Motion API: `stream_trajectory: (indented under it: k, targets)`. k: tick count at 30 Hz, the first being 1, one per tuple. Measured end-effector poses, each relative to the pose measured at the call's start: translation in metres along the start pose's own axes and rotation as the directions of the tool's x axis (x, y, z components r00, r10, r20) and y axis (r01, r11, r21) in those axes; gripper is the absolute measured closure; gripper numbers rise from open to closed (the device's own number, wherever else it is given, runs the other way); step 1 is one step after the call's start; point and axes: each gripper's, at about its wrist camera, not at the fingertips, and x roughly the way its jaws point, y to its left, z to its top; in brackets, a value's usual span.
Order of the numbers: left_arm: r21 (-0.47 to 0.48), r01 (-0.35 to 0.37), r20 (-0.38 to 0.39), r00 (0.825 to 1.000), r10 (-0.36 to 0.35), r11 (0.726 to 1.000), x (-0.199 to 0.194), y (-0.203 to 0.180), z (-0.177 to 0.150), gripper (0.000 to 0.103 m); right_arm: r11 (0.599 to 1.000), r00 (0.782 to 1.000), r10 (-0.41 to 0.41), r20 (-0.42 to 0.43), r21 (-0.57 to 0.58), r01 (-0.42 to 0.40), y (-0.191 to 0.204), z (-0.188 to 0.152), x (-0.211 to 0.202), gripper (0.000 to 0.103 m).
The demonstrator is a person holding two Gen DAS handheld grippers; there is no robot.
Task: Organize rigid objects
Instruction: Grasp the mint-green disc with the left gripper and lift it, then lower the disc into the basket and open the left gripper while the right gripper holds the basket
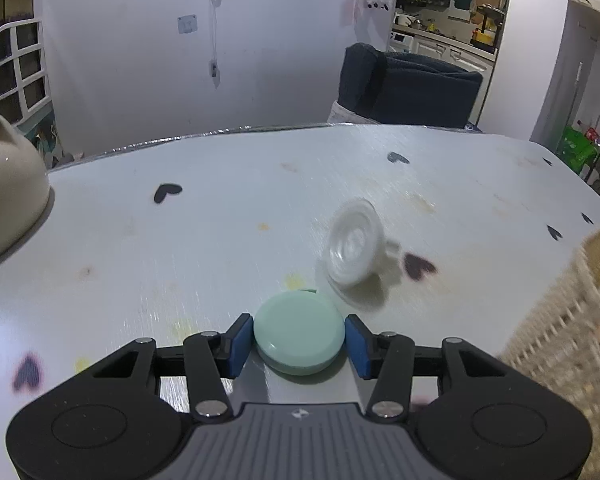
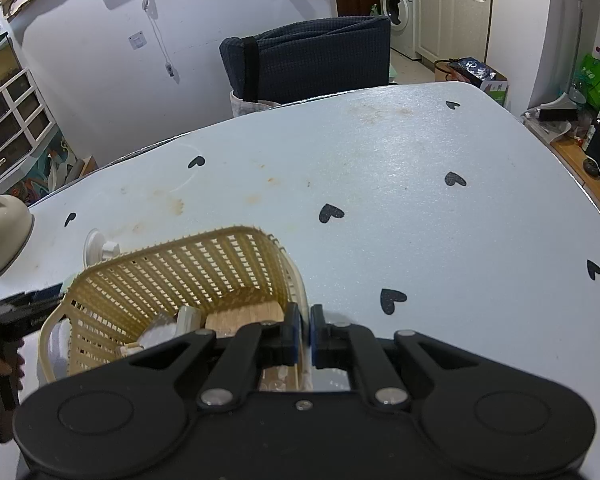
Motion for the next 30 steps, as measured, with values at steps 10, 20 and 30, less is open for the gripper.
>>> stream_trajectory:
  k: [10,20,30]
  targets:
    - [-0.05,0.011,0.031,0.999,-0.009,0.999,-0.044,-0.014,-0.021,0.053,1.0,1.0,0.009,0.009,-0.001,-0.009,-0.002,-0.002,0.0,0.098]
    - [-0.079,0.064,0.133,0.99,-0.053,0.995,-0.115,-0.046,-0.016,0.053,1.0,1.0,0.026,0.008,-0.008,-0.026,-0.004,-0.002,-0.001,0.098]
    - [-0.016,0.135,0.183,0.974,-0.13,0.991,-0.155,-0.1,-0.003,0.053,0.999,0.999,0.045,-0.014,-0.024,-0.046,-0.006,0.002,0.0,0.098]
